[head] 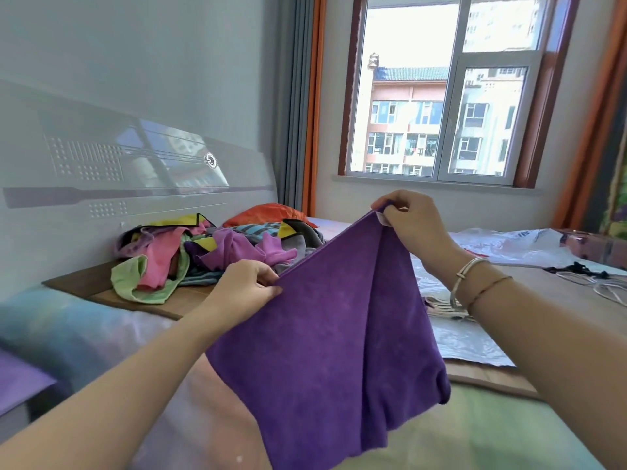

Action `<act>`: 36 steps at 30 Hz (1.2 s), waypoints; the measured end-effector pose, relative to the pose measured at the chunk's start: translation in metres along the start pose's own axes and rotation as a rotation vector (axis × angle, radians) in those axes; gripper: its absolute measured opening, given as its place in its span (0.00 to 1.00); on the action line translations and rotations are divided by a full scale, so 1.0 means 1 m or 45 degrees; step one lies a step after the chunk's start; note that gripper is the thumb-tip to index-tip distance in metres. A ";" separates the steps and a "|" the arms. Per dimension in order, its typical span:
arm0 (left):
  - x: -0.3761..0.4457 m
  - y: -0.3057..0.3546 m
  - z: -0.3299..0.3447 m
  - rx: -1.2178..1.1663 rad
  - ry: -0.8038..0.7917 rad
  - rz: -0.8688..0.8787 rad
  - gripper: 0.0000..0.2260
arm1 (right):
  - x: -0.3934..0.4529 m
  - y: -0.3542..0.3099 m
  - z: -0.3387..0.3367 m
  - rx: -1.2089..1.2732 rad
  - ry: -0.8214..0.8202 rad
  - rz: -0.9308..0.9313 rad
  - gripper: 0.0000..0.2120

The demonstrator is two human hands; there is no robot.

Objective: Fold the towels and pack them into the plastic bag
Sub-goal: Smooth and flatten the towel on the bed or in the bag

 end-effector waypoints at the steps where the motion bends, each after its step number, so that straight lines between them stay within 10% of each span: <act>1: 0.000 0.001 -0.009 0.000 0.066 0.011 0.02 | 0.001 0.001 -0.001 0.030 0.027 0.011 0.14; 6: -0.001 0.016 -0.047 -0.027 0.212 0.158 0.11 | 0.009 0.014 -0.002 0.043 0.103 0.056 0.12; 12: -0.014 -0.008 -0.019 0.237 -0.034 0.415 0.17 | -0.003 0.060 0.037 -0.271 -0.048 0.161 0.12; 19: -0.005 -0.090 0.004 0.278 -0.466 0.219 0.10 | 0.006 0.094 0.070 -0.382 -0.048 0.202 0.08; 26: 0.052 -0.095 -0.094 0.020 0.298 0.060 0.08 | 0.051 0.093 0.083 -0.375 0.101 0.150 0.04; 36: 0.078 -0.148 -0.073 0.495 -0.432 -0.292 0.07 | 0.053 0.150 0.139 0.127 -0.224 0.701 0.10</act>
Point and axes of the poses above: each hand's wrist, its own x-axis towards the middle knuckle, its own z-axis out of the palm, y = z × x, the point moved 10 cm from there along x, towards the middle knuckle, and after that the axes turned 3 degrees about x, right-handed, at the moved point
